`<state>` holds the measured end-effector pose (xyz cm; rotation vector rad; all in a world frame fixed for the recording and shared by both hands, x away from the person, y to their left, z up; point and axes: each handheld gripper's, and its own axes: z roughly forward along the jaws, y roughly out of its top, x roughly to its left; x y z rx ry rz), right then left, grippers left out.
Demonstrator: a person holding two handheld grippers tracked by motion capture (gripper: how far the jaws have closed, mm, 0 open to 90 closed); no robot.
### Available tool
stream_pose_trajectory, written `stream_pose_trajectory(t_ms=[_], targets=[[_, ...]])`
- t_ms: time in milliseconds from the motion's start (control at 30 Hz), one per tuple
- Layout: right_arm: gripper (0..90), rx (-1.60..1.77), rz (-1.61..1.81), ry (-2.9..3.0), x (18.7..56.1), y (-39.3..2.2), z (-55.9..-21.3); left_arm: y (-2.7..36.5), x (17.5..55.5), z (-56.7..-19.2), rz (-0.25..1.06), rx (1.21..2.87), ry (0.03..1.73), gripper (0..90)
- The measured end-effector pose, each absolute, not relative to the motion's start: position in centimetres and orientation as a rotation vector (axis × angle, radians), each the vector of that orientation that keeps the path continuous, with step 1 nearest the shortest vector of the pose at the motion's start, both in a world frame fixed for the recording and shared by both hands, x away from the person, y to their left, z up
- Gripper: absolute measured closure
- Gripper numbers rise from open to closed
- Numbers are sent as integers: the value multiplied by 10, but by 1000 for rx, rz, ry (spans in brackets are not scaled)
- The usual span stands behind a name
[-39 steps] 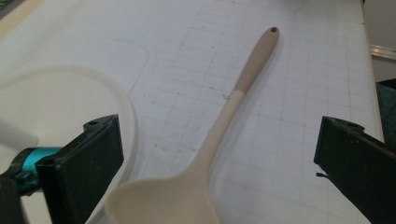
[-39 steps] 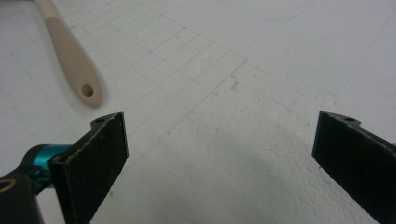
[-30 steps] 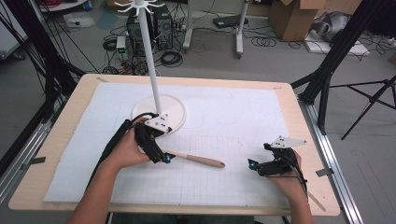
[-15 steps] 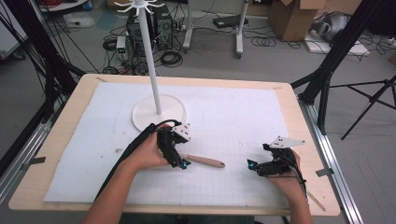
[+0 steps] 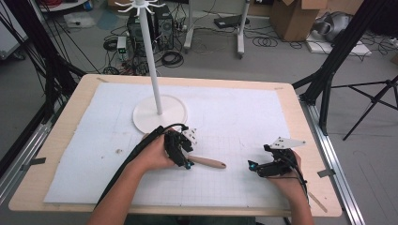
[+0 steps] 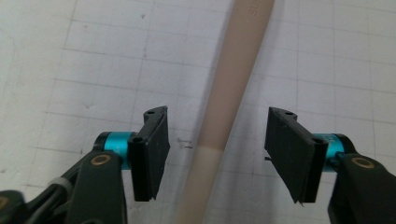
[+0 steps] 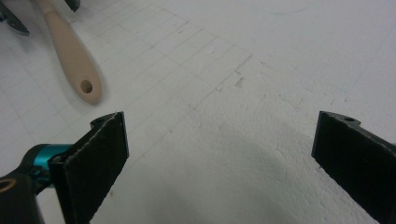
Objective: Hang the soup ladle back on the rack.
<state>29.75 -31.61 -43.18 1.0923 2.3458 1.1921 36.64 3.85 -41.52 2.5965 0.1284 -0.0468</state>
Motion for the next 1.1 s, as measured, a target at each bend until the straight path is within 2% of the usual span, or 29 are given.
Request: stream_pose_trajectory(t_ms=[233,333,500,933,1100], targets=[[30,1098,1185,2347,298,-316,-432,37,366,-417,-29,2611,124,517],[33,1102,1175,2346,298,-316,-432,37,365,-416,2,2620,136,606],[39,1104,1172,2342,298,-316,-432,33,362,-415,26,2649,107,663],[41,1104,1165,2343,298,-316,-433,30,350,-413,124,2666,25,705],[42,1103,1162,2345,298,-315,-433,27,348,-413,139,2668,75,749]])
